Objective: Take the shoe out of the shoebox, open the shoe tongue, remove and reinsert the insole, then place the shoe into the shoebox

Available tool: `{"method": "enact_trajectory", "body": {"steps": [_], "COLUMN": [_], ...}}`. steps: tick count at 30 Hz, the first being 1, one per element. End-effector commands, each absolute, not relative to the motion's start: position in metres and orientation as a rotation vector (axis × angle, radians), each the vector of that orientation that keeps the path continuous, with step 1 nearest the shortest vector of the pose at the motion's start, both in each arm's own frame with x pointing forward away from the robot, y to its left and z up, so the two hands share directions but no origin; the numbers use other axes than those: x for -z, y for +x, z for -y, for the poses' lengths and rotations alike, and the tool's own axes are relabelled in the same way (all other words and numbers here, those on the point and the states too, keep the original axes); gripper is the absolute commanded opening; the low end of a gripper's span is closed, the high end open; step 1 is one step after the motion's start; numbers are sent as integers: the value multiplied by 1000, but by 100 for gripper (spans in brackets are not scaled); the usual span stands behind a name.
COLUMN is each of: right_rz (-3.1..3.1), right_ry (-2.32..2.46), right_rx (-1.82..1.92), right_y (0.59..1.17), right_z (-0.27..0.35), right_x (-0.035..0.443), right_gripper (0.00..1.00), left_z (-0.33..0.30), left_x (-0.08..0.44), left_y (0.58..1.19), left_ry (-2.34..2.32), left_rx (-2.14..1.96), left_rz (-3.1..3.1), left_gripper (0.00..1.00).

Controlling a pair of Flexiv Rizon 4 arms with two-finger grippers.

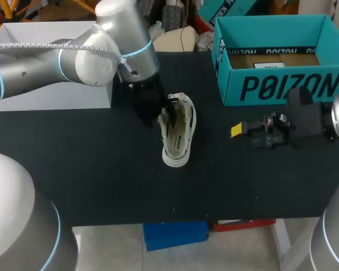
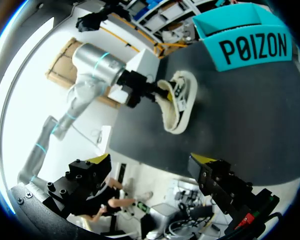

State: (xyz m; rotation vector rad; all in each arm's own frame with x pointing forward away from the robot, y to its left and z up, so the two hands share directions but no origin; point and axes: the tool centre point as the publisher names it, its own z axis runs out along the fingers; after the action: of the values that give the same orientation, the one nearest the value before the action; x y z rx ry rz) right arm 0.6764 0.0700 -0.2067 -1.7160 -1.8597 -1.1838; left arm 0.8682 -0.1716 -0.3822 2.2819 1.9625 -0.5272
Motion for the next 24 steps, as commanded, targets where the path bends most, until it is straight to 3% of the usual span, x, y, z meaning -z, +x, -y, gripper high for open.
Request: {"method": "enact_trajectory", "body": {"steps": [1, 15, 17, 19, 21, 24], "right_rz": [1861, 1861, 1861, 1861, 1861, 1861], "right_ry": [-1718, -1718, -1718, -1718, -1718, -1718], "right_rx": [1182, 1182, 1182, 1182, 1182, 1182], "right_y": [676, 676, 676, 676, 676, 676], "right_z": [-70, -70, -70, -70, -70, -70], "right_x": [206, 206, 206, 206, 206, 206], "right_gripper": [100, 100, 100, 100, 100, 100], "left_z": [177, 178, 176, 175, 175, 176], "left_x": [388, 402, 404, 406, 407, 408], "left_y": [871, 869, 869, 869, 869, 870], "left_ry": [2293, 2329, 2334, 2324, 2328, 2311], "left_rx": [525, 438, 425, 439, 431, 414], "left_rz": [-1972, -2008, -2016, -2026, -2021, -2002], "left_gripper": [60, 56, 63, 58, 45, 34]}}
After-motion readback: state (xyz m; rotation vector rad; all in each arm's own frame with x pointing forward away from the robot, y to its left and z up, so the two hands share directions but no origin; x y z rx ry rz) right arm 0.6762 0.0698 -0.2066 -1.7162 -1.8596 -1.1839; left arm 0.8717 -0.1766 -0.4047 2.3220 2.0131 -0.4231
